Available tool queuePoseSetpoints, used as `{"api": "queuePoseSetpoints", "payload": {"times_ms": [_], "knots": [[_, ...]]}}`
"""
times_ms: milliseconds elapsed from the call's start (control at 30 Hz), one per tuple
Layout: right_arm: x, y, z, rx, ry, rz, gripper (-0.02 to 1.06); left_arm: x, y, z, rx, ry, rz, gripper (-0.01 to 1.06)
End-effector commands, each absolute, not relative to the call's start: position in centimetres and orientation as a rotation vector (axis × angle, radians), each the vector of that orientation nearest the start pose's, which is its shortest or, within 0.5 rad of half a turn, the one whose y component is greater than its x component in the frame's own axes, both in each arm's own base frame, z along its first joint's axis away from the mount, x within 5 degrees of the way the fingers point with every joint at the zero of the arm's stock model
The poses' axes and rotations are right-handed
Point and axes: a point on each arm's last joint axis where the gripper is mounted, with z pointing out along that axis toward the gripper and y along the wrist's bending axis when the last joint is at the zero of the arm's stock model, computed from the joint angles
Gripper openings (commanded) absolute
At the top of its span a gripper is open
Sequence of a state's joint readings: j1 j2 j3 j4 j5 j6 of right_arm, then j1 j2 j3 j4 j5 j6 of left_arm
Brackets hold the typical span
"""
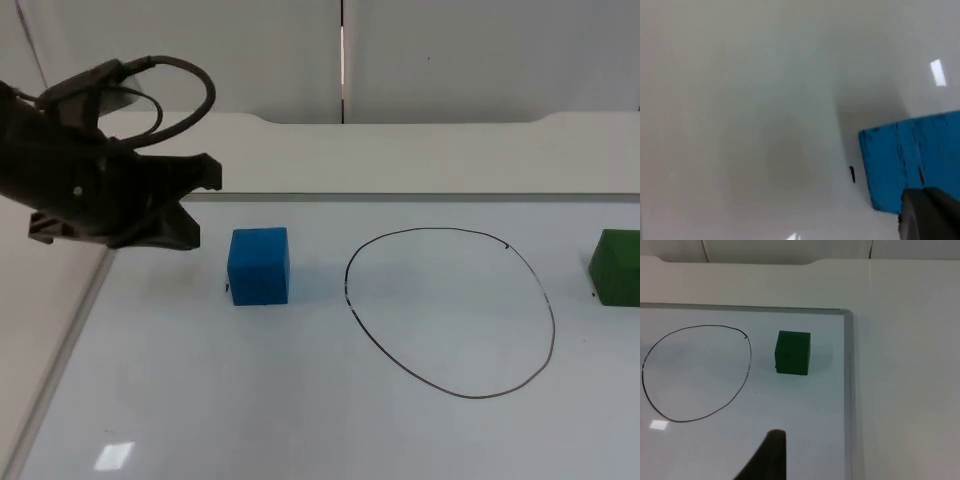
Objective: Push the two cubes into the marked area.
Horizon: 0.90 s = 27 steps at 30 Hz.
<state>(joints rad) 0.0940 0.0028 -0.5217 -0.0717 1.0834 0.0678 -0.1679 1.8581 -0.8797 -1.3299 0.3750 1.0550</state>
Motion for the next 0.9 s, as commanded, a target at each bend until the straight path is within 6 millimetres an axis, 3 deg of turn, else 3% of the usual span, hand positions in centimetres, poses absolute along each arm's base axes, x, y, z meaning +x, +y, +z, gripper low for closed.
{"api": "queuePoseSetpoints", "payload": {"times_ms": [0,300,467,867], "knots": [[-0.7,-0.6,28.0,-0.022,2.045,0.011,1.05,33.6,-9.0,12.7,-0.005,2.577,-0.61,0.0],[-0.7,-0.6,28.0,-0.022,2.045,0.011,1.05,35.4,-9.0,10.9,-0.053,2.58,-0.496,0.0],[-0.7,-0.6,28.0,-0.022,2.045,0.011,1.05,35.4,-9.8,10.4,-0.036,2.576,-0.425,0.0],[-0.7,-0.6,28.0,-0.022,2.045,0.011,1.05,35.0,-12.0,8.8,0.002,2.618,-0.447,0.0]]}}
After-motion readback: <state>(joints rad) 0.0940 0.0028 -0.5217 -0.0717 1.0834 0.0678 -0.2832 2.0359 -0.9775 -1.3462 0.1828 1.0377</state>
